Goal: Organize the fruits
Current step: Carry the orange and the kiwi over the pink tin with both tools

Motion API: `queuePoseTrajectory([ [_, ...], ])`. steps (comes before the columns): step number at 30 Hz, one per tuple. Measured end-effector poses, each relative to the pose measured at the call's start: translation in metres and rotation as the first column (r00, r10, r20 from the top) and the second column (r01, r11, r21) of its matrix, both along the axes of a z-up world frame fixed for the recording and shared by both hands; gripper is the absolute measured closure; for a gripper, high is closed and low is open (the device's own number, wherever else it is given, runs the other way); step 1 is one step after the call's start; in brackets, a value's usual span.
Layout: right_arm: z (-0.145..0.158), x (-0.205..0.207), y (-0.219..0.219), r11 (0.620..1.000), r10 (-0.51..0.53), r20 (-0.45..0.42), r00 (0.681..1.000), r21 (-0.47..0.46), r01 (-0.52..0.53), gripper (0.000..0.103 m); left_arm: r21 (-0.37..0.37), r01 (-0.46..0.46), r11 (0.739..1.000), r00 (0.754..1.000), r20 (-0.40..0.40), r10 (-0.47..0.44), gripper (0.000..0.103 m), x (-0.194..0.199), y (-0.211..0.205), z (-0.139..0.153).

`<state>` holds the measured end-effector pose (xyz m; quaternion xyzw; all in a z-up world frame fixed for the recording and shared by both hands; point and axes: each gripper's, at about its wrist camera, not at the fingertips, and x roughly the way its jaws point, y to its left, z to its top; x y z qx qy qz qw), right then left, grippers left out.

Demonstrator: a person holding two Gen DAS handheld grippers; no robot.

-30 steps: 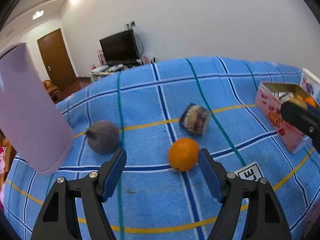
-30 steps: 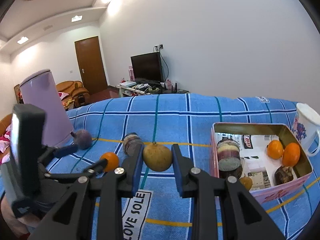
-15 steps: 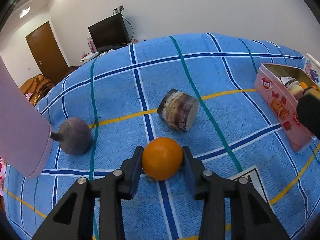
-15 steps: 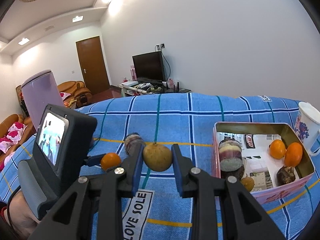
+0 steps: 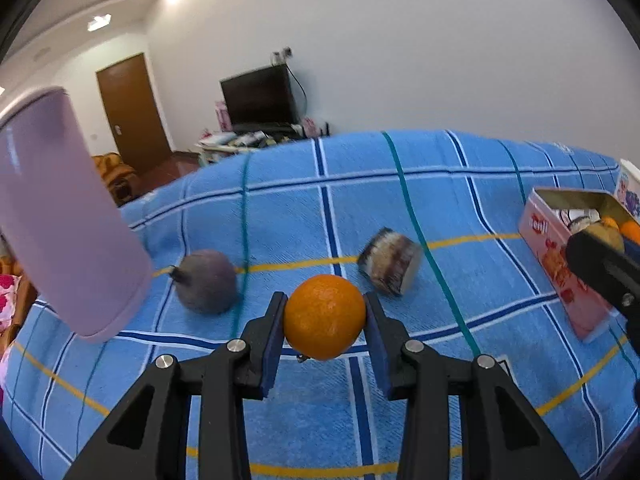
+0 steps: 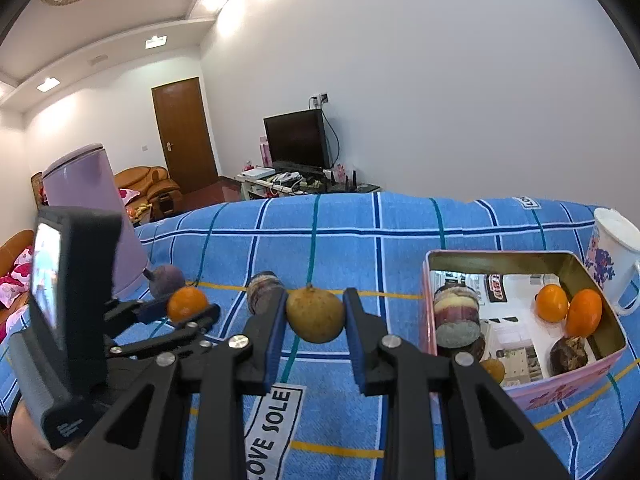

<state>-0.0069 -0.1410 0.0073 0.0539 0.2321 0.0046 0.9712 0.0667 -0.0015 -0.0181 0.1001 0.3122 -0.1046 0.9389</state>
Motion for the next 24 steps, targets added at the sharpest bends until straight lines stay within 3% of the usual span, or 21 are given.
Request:
queuePoseTrajectory([
  [12, 0.003, -0.004, 0.0, 0.998, -0.046, 0.009, 0.999, -0.047, 0.046, 0.072, -0.086, -0.086, 0.993, 0.995, 0.04, 0.09, 0.063, -0.019, 0.01, 0.008],
  [24, 0.009, -0.009, -0.004, 0.993, -0.08, 0.03, 0.996, -0.084, 0.082, 0.072, -0.1, -0.094, 0.99, 0.994, 0.05, 0.099, 0.063, -0.032, 0.0, 0.01],
])
